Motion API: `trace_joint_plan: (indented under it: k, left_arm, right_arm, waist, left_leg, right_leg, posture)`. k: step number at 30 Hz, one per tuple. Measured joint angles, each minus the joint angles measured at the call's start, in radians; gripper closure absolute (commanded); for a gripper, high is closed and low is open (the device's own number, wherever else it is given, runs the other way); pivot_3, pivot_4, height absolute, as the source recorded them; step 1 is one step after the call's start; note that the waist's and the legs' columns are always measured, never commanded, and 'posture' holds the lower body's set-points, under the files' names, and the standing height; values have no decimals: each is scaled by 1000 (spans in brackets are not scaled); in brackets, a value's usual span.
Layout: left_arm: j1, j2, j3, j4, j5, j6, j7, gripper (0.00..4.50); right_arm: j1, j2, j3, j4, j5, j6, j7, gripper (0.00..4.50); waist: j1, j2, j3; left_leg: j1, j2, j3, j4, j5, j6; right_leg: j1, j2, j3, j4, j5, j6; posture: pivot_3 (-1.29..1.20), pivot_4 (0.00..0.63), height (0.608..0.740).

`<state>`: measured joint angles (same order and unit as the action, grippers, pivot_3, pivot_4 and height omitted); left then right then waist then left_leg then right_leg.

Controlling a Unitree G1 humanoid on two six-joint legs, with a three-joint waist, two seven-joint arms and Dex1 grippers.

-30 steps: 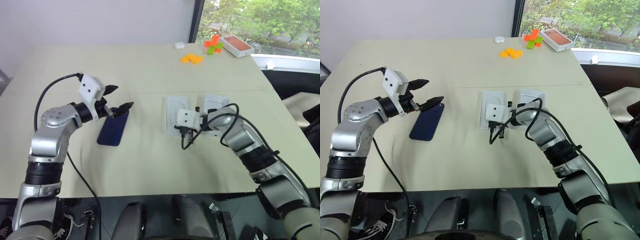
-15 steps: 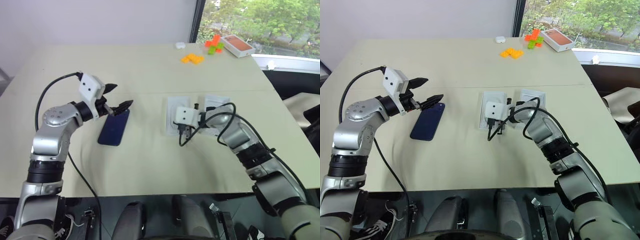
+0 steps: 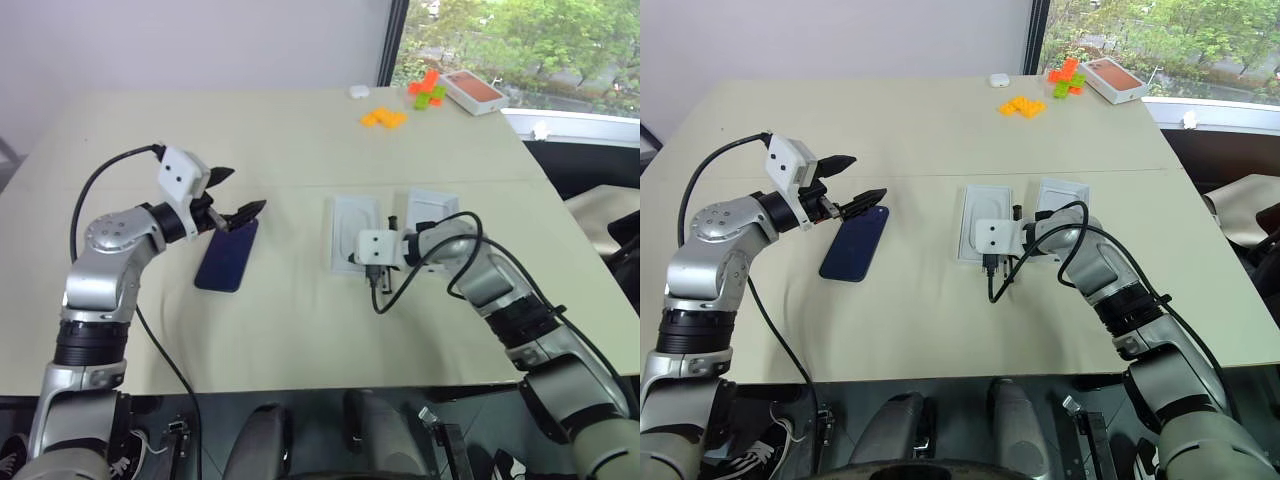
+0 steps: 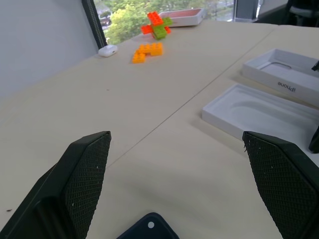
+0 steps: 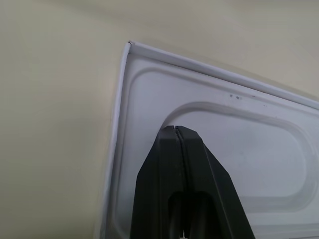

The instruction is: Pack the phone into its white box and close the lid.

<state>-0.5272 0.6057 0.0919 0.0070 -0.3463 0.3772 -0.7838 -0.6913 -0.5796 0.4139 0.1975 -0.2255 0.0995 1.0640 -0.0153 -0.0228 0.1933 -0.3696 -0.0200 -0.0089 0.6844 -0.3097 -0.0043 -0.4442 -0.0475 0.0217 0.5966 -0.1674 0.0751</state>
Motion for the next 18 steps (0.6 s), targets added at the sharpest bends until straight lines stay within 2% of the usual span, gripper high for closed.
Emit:
trace_joint_plan:
  k: [5,11,18]
  left_arm:
    - [-4,-1,0,12,2,4,-1,0]
    - [-4,1,2,13,-26,98,0,0]
    - [-13,64,36,75,-73,227,-21,0]
  right_arm:
    - [40,-40,-18,-51,26,-8,46,4471]
    - [45,-43,-21,-51,35,-18,49,4471]
    - [-1,70,-89,-44,104,44,-29,4471]
  waist:
    - [5,0,0]
    - [2,0,0]
    - [-9,1,1]
  left_leg:
    - [-1,-1,0,0,0,0]
    - [-1,-1,0,0,0,0]
    - [-1,1,0,0,0,0]
  right_leg:
    - [0,-1,0,-1,0,0]
    - [0,-1,0,-1,0,0]
    - [-1,1,0,1,0,0]
  posture:
    - [0,150,740]
    - [0,150,740]
    - [0,150,740]
